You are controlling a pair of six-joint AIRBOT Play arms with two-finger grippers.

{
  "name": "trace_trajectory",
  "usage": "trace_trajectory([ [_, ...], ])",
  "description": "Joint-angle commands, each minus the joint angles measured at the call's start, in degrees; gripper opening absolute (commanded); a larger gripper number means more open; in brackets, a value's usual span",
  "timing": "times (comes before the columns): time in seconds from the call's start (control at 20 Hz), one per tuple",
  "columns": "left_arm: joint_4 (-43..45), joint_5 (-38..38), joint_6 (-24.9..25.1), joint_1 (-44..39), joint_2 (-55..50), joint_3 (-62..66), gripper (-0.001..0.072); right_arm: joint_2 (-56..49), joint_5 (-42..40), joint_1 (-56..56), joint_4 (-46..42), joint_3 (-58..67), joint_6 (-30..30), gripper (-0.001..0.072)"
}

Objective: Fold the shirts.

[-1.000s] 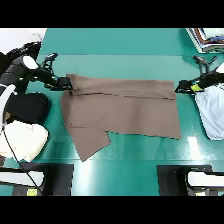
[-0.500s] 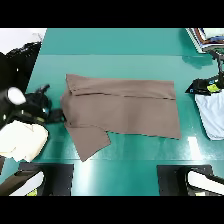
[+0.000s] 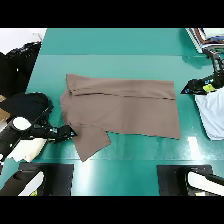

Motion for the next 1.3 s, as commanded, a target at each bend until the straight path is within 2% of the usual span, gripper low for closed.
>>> trace_trajectory([
  [0.0, -3.4, 6.0, 0.7, 0.0, 0.3, -1.0, 0.0529, 0.0, 1.5, 0.2, 0.0, 0.0, 0.0, 0.0339],
  [0.05, -3.4, 7.1, 0.7, 0.0, 0.3, -1.0, 0.0423, 0.0, 2.2, 0.2, 0.0, 0.0, 0.0, 0.0339],
  [0.1, -3.4, 7.5, 1.3, 0.0, 0.3, -1.0, 0.0252, 0.0, 3.0, 0.2, 0.0, 0.0, 0.0, 0.0339],
  [0.15, -3.4, 7.4, 2.1, 0.0, 0.3, -1.0, 0.0226, 0.0, 3.7, 0.2, 0.0, -0.1, 0.0, 0.0339],
  [0.25, -3.7, 6.9, 2.9, 0.0, 0.3, -1.0, 0.0039, 0.0, 5.4, -0.1, -0.2, -0.2, 0.0, 0.0339],
  [0.4, -4.4, 3.7, 4.3, 0.0, 0.3, 0.1, 0.0036, 3.0, 4.7, -2.9, -0.1, -6.2, 0.0, 0.0339],
  [0.5, -4.3, 0.0, 7.1, 0.0, 0.3, 2.5, 0.0036, 6.6, 3.1, -6.5, -0.1, -14.2, 0.0, 0.0339],
  [0.6, -4.4, -1.9, 7.9, 0.0, 0.3, 4.6, 0.0036, 10.1, 1.0, -11.5, -0.2, -23.2, 0.0, 0.0339],
  [0.9, -4.4, 0.1, 7.9, 0.0, 0.3, 6.0, 0.0036, 13.2, -3.3, -28.0, 2.6, -44.5, -6.1, 0.0339],
  [1.05, -4.4, 0.1, 7.9, 0.0, 0.3, 6.0, 0.0036, 10.9, -5.9, -29.7, 9.8, -48.3, -9.1, 0.0312],
  [1.25, -4.4, -0.3, 7.9, 0.0, 0.3, 6.0, 0.0036, 6.4, -7.9, -25.3, 10.5, -48.6, -9.2, 0.0305],
])
